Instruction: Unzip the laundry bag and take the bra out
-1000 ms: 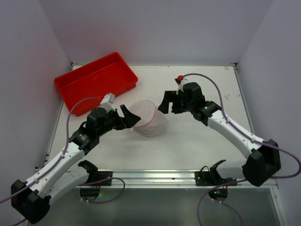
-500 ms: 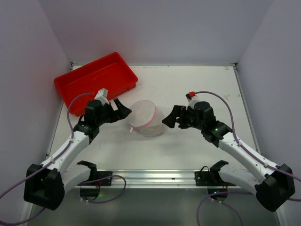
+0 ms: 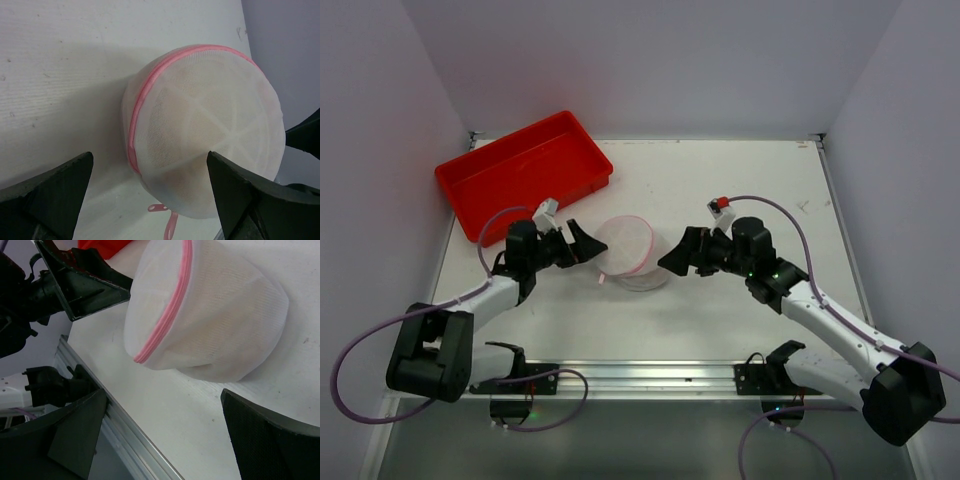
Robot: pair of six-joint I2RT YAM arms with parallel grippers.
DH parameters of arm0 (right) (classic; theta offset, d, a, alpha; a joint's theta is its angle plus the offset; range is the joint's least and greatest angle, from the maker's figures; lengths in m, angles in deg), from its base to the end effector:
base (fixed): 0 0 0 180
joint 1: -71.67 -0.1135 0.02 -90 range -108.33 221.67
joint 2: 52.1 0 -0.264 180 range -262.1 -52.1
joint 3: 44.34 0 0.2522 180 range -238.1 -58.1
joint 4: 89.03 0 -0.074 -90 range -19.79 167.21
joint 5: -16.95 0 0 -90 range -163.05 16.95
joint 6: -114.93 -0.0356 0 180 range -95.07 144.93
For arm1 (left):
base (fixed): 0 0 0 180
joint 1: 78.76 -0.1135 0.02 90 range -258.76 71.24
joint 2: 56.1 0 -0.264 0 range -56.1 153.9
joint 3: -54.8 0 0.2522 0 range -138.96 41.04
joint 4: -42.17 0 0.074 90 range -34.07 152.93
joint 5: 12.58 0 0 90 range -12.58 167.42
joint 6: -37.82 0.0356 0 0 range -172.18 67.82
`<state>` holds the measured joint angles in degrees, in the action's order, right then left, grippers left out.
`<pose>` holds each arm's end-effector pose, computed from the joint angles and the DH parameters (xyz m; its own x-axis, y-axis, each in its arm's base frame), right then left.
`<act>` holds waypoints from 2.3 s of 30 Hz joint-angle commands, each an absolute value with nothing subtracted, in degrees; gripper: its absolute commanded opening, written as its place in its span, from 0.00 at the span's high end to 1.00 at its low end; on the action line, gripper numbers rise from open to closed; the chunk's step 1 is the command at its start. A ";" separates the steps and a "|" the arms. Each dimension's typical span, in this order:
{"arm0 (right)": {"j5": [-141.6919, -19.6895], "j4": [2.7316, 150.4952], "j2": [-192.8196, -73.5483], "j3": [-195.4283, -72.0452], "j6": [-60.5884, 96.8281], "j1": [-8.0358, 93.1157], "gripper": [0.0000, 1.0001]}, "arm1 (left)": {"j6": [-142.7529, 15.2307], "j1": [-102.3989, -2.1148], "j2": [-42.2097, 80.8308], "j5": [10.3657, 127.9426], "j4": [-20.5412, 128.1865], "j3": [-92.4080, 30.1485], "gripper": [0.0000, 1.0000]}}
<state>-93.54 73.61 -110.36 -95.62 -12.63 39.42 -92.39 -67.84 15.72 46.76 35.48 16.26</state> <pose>0.1872 0.1329 0.2631 -0.7454 0.2048 -0.6343 -0.3976 0.6272 0.6698 0.2342 -0.0637 0.1791 -0.7299 -0.4248 -0.5356 0.1827 0.6338 -0.7516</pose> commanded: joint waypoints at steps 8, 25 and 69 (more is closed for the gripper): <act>-98.80 76.86 -109.94 -95.72 -11.54 39.24 0.02 | -100.78 -68.21 21.33 38.92 6.83 25.30 0.07; -90.11 72.03 -107.39 -98.88 -6.35 36.70 0.03 | -105.45 -60.85 4.56 46.09 21.16 23.47 0.83; -65.84 76.86 -133.31 -108.64 -24.63 9.43 0.64 | -126.89 -39.21 -6.70 88.84 41.51 21.79 1.00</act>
